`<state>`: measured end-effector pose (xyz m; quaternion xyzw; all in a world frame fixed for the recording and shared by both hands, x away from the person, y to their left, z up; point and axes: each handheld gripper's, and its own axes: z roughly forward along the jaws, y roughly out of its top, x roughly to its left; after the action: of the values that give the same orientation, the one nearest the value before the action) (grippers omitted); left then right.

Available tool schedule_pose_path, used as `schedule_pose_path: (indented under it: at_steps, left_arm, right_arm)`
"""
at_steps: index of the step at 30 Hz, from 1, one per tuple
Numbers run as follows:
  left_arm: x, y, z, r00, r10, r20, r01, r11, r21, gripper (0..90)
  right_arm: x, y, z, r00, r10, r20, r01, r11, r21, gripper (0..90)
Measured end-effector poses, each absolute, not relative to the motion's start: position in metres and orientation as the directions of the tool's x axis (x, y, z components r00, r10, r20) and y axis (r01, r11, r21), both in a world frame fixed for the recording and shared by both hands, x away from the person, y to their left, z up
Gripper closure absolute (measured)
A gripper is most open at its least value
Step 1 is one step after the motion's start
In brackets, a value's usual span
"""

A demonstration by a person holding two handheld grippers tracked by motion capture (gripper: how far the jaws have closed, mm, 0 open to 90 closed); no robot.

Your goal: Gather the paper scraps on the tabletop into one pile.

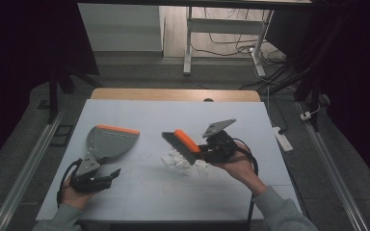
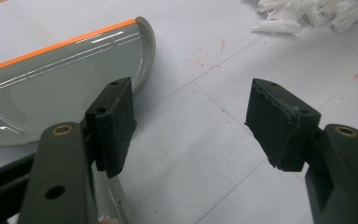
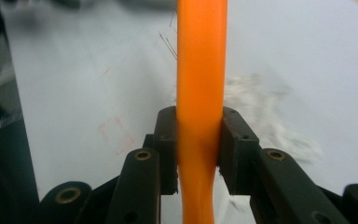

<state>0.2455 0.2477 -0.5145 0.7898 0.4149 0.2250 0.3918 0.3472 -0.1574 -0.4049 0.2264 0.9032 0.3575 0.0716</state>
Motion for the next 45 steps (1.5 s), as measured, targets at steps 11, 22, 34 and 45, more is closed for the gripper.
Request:
schedule_pose_path:
  at_steps: [11,22,34,45]
  left_arm:
    - [0.246,0.247,-0.514,0.566,0.824,0.028,0.473,-0.352,0.808,33.1]
    - [0.246,0.246,-0.514,0.566,0.824,0.033,0.472,-0.356,0.807,33.1]
    - [0.246,0.246,-0.515,0.564,0.825,0.036,0.476,-0.360,0.802,33.1]
    - [0.246,0.245,-0.515,0.561,0.827,0.036,0.479,-0.360,0.801,33.1]
  right_arm:
    - [0.356,-0.221,-0.441,-0.604,0.784,0.142,0.728,0.470,0.499,70.6]
    - [0.367,-0.191,-0.457,-0.597,0.763,0.247,0.750,0.422,0.509,70.7]
    - [0.368,-0.189,-0.428,-0.659,0.716,0.230,0.661,0.407,0.630,70.6]
    - [0.361,-0.225,-0.416,-0.655,0.737,0.168,0.612,0.386,0.690,70.6]
